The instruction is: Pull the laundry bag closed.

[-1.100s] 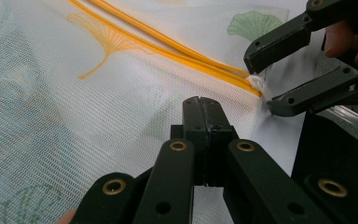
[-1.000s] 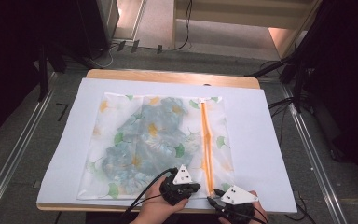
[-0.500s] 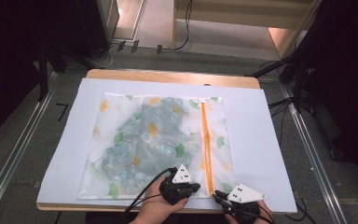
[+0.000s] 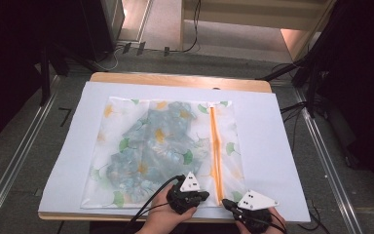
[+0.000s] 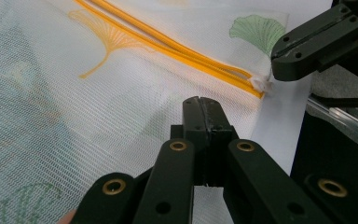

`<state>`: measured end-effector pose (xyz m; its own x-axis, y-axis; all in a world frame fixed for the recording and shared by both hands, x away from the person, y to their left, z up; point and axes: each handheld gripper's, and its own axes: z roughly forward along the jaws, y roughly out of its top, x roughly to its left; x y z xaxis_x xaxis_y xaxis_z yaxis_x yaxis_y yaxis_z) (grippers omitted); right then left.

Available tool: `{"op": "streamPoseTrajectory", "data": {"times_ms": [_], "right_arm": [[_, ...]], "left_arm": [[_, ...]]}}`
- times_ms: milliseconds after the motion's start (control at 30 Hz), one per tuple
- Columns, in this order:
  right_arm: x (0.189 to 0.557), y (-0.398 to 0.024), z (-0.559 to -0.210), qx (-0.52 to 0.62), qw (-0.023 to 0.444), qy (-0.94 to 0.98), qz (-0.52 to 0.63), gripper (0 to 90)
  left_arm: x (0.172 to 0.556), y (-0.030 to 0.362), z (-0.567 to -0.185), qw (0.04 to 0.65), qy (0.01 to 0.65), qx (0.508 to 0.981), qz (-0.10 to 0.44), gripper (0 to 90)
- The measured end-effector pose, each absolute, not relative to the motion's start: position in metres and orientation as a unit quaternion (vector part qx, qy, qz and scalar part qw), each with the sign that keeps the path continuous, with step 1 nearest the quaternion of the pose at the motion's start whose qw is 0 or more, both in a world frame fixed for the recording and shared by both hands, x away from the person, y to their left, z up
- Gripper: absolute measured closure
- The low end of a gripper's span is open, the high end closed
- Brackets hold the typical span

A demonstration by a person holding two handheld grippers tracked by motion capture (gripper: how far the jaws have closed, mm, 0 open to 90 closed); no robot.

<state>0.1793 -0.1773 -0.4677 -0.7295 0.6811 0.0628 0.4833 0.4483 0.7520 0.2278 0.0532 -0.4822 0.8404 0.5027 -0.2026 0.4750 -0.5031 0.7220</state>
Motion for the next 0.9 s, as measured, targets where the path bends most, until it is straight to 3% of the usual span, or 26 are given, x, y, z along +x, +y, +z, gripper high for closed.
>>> {"op": "streamPoseTrajectory", "data": {"times_ms": [500,733,900], "right_arm": [[0.183,-0.186,-0.466,0.37,0.11,0.824,0.416,90.0],[0.181,-0.178,-0.476,0.356,0.107,0.843,0.388,74.2],[0.174,-0.17,-0.48,0.323,0.152,0.862,0.36,69.2]], "left_arm": [[0.228,0.053,-0.482,0.412,0.282,0.866,0.015,90.0],[0.228,0.053,-0.482,0.412,0.283,0.866,0.015,90.0],[0.228,0.053,-0.482,0.412,0.285,0.865,0.015,90.0]]}}
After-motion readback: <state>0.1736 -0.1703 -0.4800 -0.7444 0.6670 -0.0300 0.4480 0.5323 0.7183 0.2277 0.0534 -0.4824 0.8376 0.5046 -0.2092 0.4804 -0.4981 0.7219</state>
